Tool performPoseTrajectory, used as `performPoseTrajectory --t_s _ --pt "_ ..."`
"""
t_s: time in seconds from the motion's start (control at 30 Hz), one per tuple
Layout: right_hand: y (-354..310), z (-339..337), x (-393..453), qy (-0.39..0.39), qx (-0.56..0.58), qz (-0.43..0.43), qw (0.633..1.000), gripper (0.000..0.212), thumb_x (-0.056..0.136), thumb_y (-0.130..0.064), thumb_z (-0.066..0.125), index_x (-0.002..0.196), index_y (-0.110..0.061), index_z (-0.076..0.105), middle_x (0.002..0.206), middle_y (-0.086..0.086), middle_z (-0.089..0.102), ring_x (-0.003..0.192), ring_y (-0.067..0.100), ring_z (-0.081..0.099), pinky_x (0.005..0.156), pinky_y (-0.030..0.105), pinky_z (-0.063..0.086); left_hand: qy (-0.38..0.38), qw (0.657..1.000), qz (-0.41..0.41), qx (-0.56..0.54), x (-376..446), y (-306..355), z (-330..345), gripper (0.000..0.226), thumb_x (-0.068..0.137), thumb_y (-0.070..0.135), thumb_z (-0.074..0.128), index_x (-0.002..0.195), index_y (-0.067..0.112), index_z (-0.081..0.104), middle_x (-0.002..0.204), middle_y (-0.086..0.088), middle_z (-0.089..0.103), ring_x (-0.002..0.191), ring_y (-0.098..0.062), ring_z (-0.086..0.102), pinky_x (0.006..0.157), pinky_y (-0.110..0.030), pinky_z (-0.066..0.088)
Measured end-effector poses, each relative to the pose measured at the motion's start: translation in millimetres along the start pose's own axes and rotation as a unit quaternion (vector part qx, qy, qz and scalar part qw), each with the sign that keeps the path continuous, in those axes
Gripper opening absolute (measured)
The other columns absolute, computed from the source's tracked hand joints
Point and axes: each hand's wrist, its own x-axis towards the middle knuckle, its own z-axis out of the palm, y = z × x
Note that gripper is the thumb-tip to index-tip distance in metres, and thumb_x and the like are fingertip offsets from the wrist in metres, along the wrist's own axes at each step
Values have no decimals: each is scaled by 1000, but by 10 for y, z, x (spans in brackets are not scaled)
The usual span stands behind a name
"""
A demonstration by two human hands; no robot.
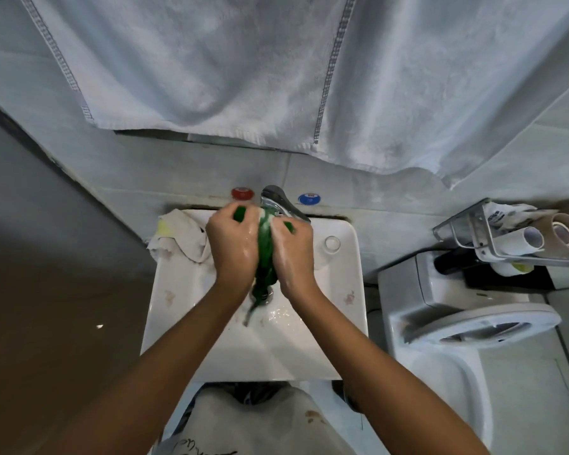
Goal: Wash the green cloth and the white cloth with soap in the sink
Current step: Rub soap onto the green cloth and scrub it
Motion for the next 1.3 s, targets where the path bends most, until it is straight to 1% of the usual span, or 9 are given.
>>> performPoseTrajectory --t_s 0.13,0.27,0.4,0.5,0.67,0.8,0.97,1.1,1.3 --pt "-30 32 289 57 29 24 998 39 88 -2 54 53 -17 47 48 -6 44 51 13 42 56 31 38 -34 998 49 -2 -237 49 39 42 84 1 52 52 24 37 42 11 38 42 -3 35 44 -15 28" --pt "7 71 30 21 -1 -19 1000 44 85 1 50 49 -21 42 43 -12 42 48 5 36 51 26 33 18 999 26 11 249 72 26 28 75 16 52 51 18 38 49 1 37 50 -10 35 49 -34 32" --pt "-20 38 267 46 -19 -6 999 38 86 -8 57 51 -18 47 51 1 46 58 19 44 59 37 38 2 998 56 33 -70 62 51 40 83 9 54 52 26 36 47 10 37 43 -3 38 46 -18 30" --pt "-68 71 267 63 -13 -10 998 42 86 -8 58 48 -22 46 46 -8 44 55 16 42 58 35 37 3 998 58 31 -52 45 47 38 83 12 54 52 26 37 47 9 39 44 -4 38 47 -19 32" --pt "-7 34 34 7 -46 -33 998 39 85 -3 53 51 -21 45 46 -9 42 49 9 37 50 27 34 27 999 21 31 113 26 10 43 85 7 57 51 27 41 47 11 41 45 -2 40 51 -22 35" --pt "-40 60 258 63 -27 -13 998 42 89 -6 56 51 -20 45 48 -6 43 55 15 41 58 32 36 5 997 77 20 -172 31 31 42 84 5 54 51 26 37 46 10 38 42 -3 38 46 -15 29" --pt "-5 46 15 30 -40 -76 996 39 85 -1 51 53 -21 42 51 -6 41 54 12 37 53 28 32 32 998 52 25 90 88 8 47 86 3 55 51 29 37 46 12 38 42 1 39 47 -13 29" --pt "-50 34 253 83 -42 -88 992 42 89 -4 56 54 -23 43 49 -9 43 54 11 40 58 32 37 14 996 92 10 -216 111 39 35 83 4 52 53 18 40 47 11 38 43 -2 39 46 -12 28" --pt "-28 77 -11 49 -57 -155 985 38 86 -16 56 54 -29 41 49 -11 41 50 3 35 52 29 33 44 997 57 14 91 139 -38 40 87 9 55 54 27 42 50 11 43 45 -2 39 49 -18 31"
